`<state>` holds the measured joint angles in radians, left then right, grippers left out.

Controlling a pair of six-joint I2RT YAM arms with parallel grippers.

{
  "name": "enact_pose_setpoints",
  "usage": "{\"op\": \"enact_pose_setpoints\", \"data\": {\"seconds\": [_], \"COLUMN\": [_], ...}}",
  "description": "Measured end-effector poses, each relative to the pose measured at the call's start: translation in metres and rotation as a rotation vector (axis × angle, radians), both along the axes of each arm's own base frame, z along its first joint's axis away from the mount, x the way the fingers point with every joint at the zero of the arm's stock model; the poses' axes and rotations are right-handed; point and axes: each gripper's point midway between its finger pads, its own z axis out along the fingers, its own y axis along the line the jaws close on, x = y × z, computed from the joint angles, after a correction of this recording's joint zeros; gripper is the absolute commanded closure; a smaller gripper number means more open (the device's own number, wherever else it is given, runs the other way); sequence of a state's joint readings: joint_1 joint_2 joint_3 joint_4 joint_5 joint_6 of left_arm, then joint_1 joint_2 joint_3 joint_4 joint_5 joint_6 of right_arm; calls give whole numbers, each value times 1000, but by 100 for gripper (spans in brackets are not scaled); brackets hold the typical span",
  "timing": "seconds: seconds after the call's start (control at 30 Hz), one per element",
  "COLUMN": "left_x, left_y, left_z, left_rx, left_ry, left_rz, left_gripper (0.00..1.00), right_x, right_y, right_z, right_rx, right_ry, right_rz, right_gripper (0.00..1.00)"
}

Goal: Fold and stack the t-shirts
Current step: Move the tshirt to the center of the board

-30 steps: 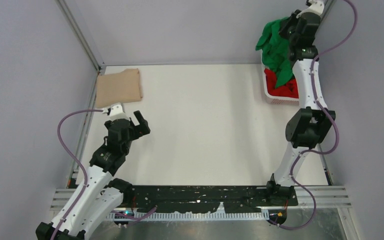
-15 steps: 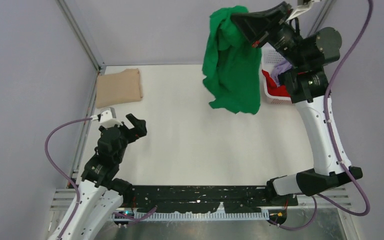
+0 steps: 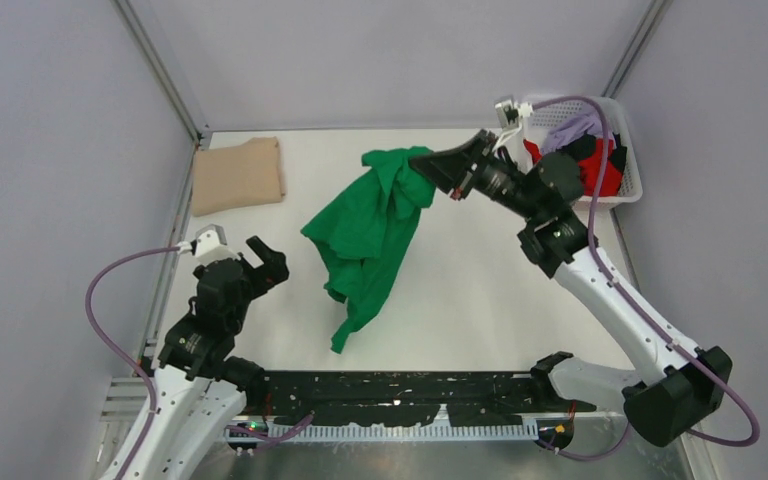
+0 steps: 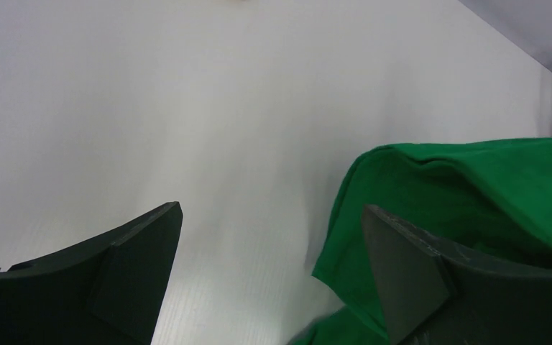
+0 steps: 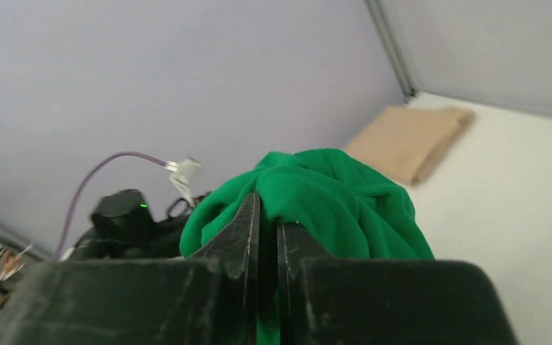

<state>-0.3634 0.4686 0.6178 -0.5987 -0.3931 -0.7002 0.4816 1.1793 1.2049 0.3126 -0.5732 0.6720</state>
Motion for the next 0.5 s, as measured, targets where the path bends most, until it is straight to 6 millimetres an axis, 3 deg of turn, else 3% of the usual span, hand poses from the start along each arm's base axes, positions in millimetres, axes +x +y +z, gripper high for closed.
{"op": "enact_pose_setpoints", "data": {"seconds": [0.13, 0.17, 0.2, 0.23, 0.27, 0.3, 0.33, 0.4, 0.5], "left_x": [1, 3, 4, 6, 8, 10, 12, 16, 23], "left_y": [-1, -3, -4, -7, -10, -13, -17, -24, -38], "left_z": [-5, -11, -13, -17, -22, -27, -32, -39, -53], "left_rx": [0, 4, 3, 3, 2, 1, 0, -8, -20], "left_ry": [22, 48, 60, 78, 101, 121, 143, 173, 229], "left_rz": [3, 1, -1, -9, -19, -31, -45, -69, -116], "left_gripper": [0, 0, 1, 1, 1, 0, 0, 0, 0], "right_x": [24, 37, 45, 56, 63, 67, 67, 63, 59], "right_y": [-37, -57, -71, -93, -121, -146, -170, -199, -222], "right_z": [-110, -149, -174, -207, -247, -279, -305, -335, -338], "right_rx": [-67, -97, -117, -144, -181, -212, -248, -323, -424], "right_ry": [204, 281, 336, 407, 497, 580, 648, 735, 743], "right_rz": [-212, -301, -362, -449, -552, -643, -737, -861, -965], "right_gripper": [92, 87, 70, 47, 33, 14, 5, 3, 5]}}
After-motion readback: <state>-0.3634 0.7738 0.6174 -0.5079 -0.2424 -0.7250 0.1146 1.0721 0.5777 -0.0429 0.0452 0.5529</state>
